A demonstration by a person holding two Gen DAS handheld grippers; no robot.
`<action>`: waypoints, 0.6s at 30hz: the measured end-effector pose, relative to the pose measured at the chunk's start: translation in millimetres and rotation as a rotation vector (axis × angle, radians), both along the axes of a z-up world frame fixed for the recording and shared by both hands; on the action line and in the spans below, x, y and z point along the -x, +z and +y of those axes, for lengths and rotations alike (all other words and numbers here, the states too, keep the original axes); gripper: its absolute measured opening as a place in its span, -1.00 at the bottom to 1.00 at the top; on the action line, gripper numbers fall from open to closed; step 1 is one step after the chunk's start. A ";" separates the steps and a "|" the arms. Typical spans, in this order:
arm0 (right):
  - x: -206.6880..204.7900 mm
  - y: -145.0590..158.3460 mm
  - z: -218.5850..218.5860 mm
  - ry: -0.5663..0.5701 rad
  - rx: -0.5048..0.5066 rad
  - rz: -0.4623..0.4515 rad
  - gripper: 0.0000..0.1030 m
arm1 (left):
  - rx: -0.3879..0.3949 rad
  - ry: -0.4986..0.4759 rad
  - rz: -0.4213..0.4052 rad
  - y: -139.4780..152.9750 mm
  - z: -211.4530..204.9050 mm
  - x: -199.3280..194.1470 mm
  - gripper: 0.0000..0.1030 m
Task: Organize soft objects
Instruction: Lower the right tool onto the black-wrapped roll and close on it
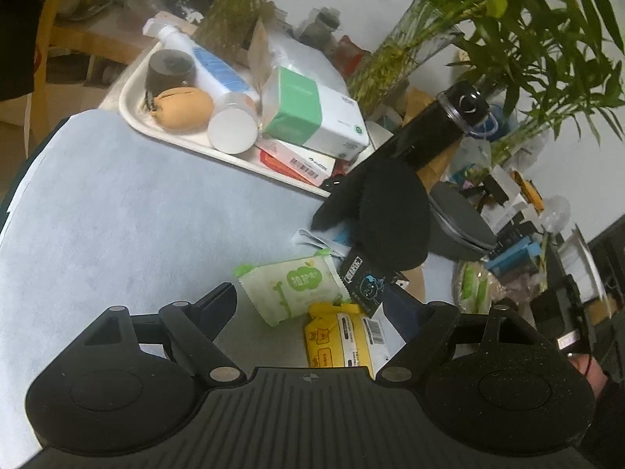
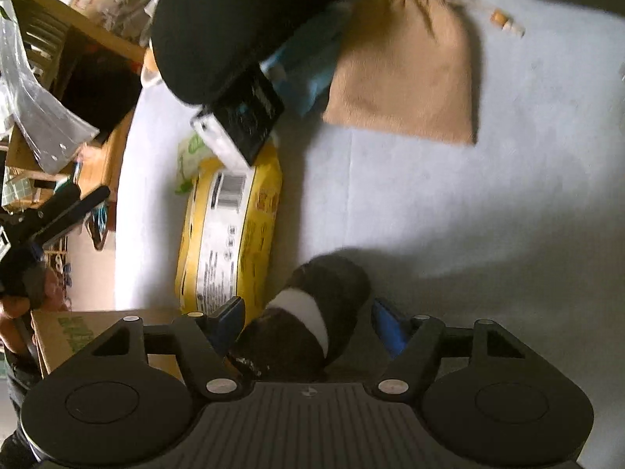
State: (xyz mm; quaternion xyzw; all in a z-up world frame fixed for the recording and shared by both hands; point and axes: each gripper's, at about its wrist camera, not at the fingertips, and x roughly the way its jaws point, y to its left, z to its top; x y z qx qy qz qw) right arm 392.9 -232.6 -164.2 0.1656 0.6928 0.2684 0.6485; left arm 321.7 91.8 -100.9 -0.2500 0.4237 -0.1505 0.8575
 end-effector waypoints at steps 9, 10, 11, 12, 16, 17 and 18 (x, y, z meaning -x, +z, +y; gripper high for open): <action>3.2 17.0 -9.9 -0.050 -0.018 -0.102 -0.07 | 0.020 -0.047 -0.024 -5.3 -3.4 -9.0 0.60; 2.6 22.0 -12.3 -0.059 -0.017 -0.131 -0.07 | 0.016 -0.045 -0.022 -6.1 -3.8 -10.3 0.60; 2.4 27.3 -14.2 -0.068 -0.012 -0.162 -0.08 | 0.005 -0.045 -0.025 -6.3 -5.1 -11.4 0.60; 2.6 32.0 -15.5 -0.078 -0.009 -0.189 -0.08 | -0.010 -0.049 -0.033 -6.0 -6.9 -12.1 0.60; 1.3 44.4 -18.8 -0.107 -0.030 -0.259 -0.08 | -0.119 -0.105 -0.074 -4.4 -20.1 -14.8 0.60; 1.8 46.5 -19.5 -0.112 -0.028 -0.273 -0.08 | -0.152 -0.119 -0.084 -4.7 -23.8 -15.4 0.60; 2.4 48.9 -20.4 -0.115 -0.024 -0.286 -0.08 | -0.185 -0.131 -0.094 -5.3 -27.6 -16.3 0.60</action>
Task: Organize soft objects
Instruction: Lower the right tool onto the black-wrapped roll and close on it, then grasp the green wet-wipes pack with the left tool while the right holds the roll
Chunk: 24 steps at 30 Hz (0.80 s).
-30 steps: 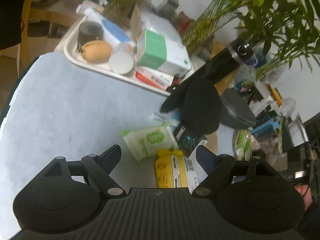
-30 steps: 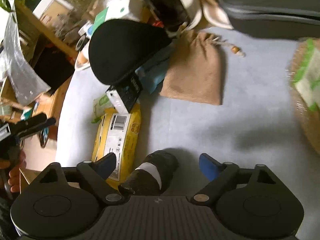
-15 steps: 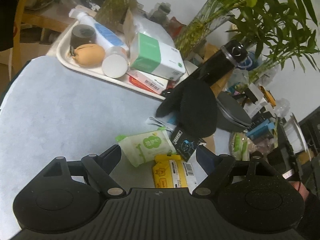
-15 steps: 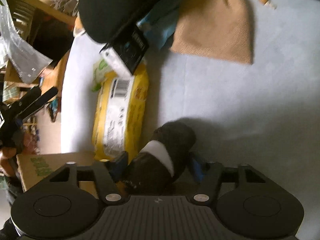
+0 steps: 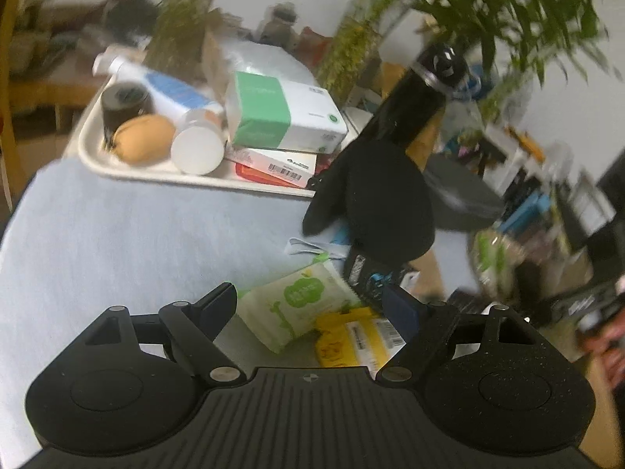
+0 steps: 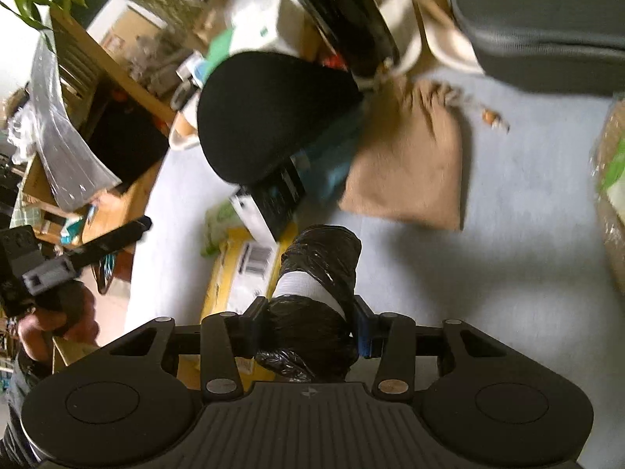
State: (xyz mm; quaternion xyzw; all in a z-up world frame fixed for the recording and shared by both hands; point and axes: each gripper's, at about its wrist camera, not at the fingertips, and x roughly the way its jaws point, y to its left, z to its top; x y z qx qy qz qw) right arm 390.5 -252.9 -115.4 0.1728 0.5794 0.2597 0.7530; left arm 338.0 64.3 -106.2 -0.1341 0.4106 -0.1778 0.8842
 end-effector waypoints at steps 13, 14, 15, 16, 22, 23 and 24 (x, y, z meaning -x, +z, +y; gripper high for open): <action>4.7 14.5 -26.9 -0.108 0.010 -0.087 -0.08 | -0.199 -0.131 -0.036 -29.0 -25.0 -32.1 0.59; 4.2 14.3 -28.0 -0.114 0.007 -0.088 -0.08 | -0.216 -0.142 -0.036 -31.6 -28.1 -34.4 0.59; 3.7 14.0 -28.8 -0.119 0.003 -0.089 -0.08 | -0.240 -0.153 -0.035 -34.4 -31.4 -36.6 0.59; 3.3 13.8 -29.4 -0.123 0.001 -0.091 -0.08 | -0.267 -0.164 -0.039 -36.8 -34.9 -38.1 0.59; 2.9 13.6 -32.9 -0.142 -0.011 -0.085 -0.08 | -0.432 -0.285 -0.098 -47.7 -57.3 -30.7 0.59; 2.9 13.6 -32.9 -0.143 -0.011 -0.084 -0.08 | -0.456 -0.304 -0.119 -48.2 -60.6 -26.7 0.58; 2.8 13.7 -32.8 -0.143 -0.015 -0.083 -0.08 | -0.476 -0.320 -0.134 -48.2 -62.8 -23.9 0.58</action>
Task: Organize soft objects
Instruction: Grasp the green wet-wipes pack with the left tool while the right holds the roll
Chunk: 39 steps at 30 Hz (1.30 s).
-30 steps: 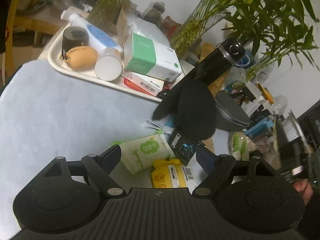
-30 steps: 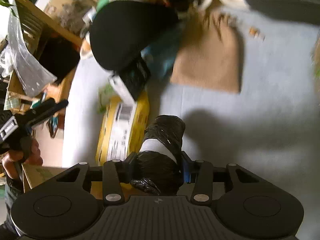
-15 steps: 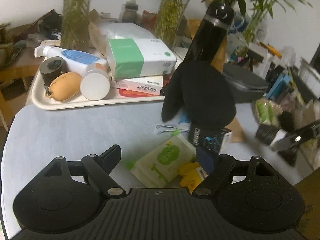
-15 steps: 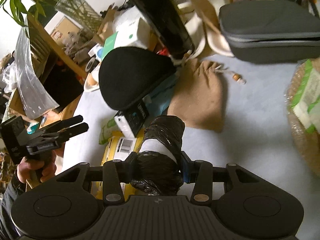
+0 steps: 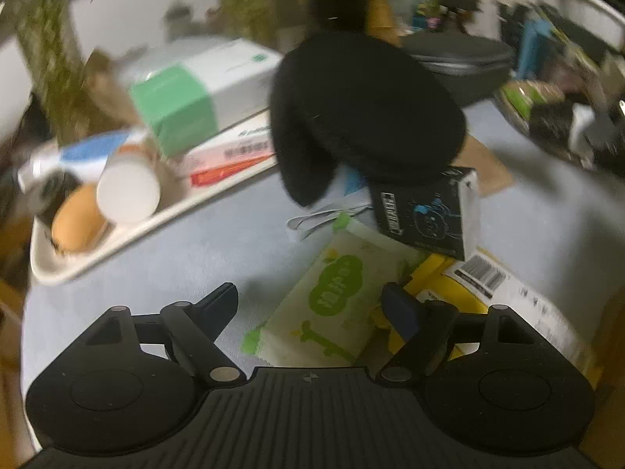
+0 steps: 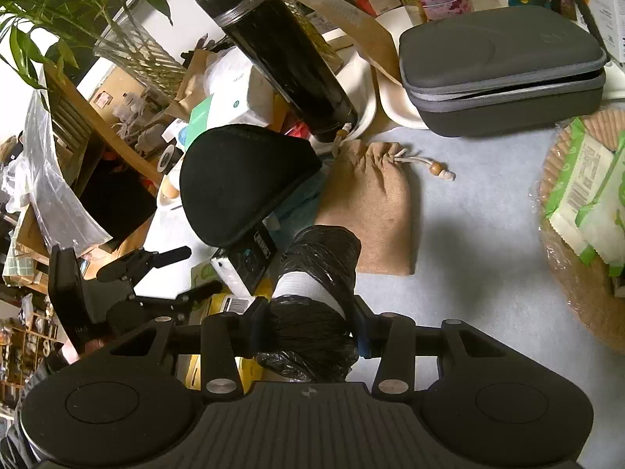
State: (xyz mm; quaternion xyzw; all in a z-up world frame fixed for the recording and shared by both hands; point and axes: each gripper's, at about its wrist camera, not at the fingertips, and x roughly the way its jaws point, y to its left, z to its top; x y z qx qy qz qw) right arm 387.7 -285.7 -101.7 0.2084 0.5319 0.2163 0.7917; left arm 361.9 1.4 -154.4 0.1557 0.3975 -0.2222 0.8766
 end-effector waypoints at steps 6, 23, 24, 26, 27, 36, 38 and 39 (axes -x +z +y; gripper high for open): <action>1.3 3.6 8.6 0.023 -0.009 -0.007 -0.08 | -0.028 -0.039 -0.007 -1.2 -7.6 2.1 0.53; 3.1 10.3 13.3 0.027 0.027 -0.033 -0.08 | -0.018 0.043 0.069 -6.7 13.4 -0.1 0.12; 3.6 12.2 13.5 0.027 0.027 -0.040 -0.08 | -0.017 0.034 0.068 -7.1 13.7 0.8 0.12; 4.9 15.3 12.9 0.025 0.024 -0.052 -0.08 | -0.001 0.037 0.082 -5.9 15.9 -0.3 0.00; 6.1 17.3 12.3 0.022 0.023 -0.062 -0.08 | 0.007 0.042 0.094 -5.0 16.4 -1.3 -0.01; 17.8 39.3 0.7 -0.034 0.060 -0.150 -0.08 | -0.031 0.111 0.085 3.2 20.0 5.6 -0.04; 23.2 46.8 1.0 -0.026 0.080 -0.184 -0.09 | -0.035 0.143 0.088 6.2 26.4 10.5 -0.04; 26.2 50.6 1.7 -0.024 0.087 -0.201 -0.09 | -0.038 0.159 0.085 8.8 29.1 13.0 -0.04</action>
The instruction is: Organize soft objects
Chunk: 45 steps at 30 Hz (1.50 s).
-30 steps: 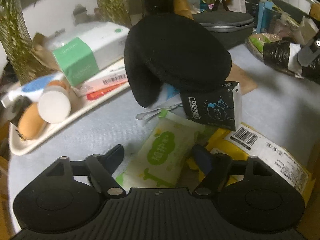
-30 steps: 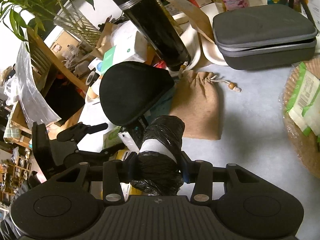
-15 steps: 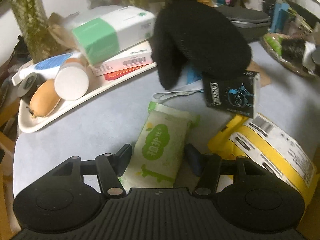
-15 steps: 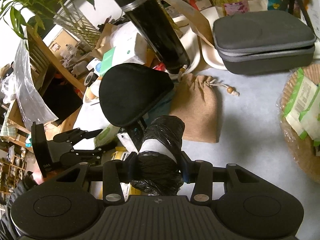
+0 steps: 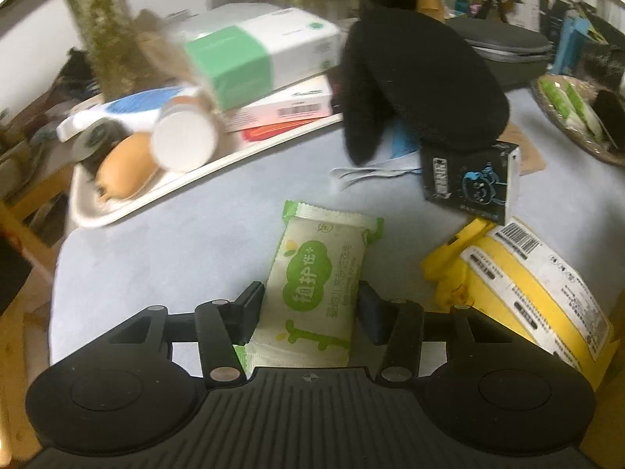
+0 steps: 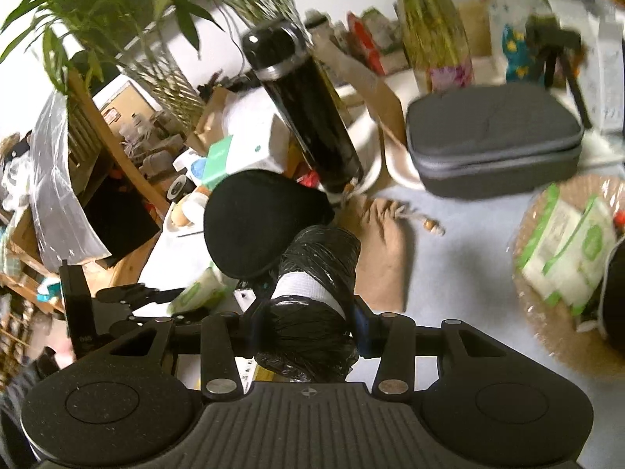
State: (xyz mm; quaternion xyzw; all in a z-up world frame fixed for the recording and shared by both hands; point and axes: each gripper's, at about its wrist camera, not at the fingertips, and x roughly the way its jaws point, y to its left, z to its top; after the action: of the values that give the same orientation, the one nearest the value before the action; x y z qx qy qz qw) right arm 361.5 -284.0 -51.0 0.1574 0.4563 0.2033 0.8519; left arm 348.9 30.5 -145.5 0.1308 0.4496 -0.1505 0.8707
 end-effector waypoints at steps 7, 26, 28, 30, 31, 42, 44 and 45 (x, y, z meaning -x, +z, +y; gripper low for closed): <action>24.5 28.1 12.6 0.029 0.055 -0.103 -0.09 | 0.045 0.145 -0.049 35.5 21.9 20.2 -0.04; 123.5 92.5 29.4 0.101 0.151 -0.257 -0.09 | 0.073 0.210 -0.234 148.5 17.1 107.5 -0.04; 133.2 94.6 30.1 0.103 0.157 -0.260 -0.09 | 0.069 0.204 -0.247 156.0 13.3 119.1 -0.04; 142.1 96.1 31.3 0.106 0.160 -0.265 -0.09 | 0.072 0.192 -0.258 163.4 9.3 131.3 -0.04; 147.1 97.3 31.8 0.108 0.160 -0.267 -0.09 | 0.079 0.185 -0.261 167.1 7.3 137.5 -0.04; 188.9 100.0 36.2 0.124 0.140 -0.267 -0.09 | 0.148 0.097 -0.272 190.5 -27.1 193.0 -0.04; 195.9 100.1 36.6 0.126 0.139 -0.267 -0.09 | 0.155 0.089 -0.254 186.8 -33.6 198.0 -0.04; 199.5 100.2 36.4 0.126 0.141 -0.268 -0.09 | 0.159 0.086 -0.243 184.7 -36.6 200.5 -0.04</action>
State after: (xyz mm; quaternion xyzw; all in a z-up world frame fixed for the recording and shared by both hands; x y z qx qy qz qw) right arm 162.0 -247.6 49.2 0.0400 0.3608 0.2431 0.8995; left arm 148.4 -6.1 39.2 0.0593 0.3326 -0.1313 0.9320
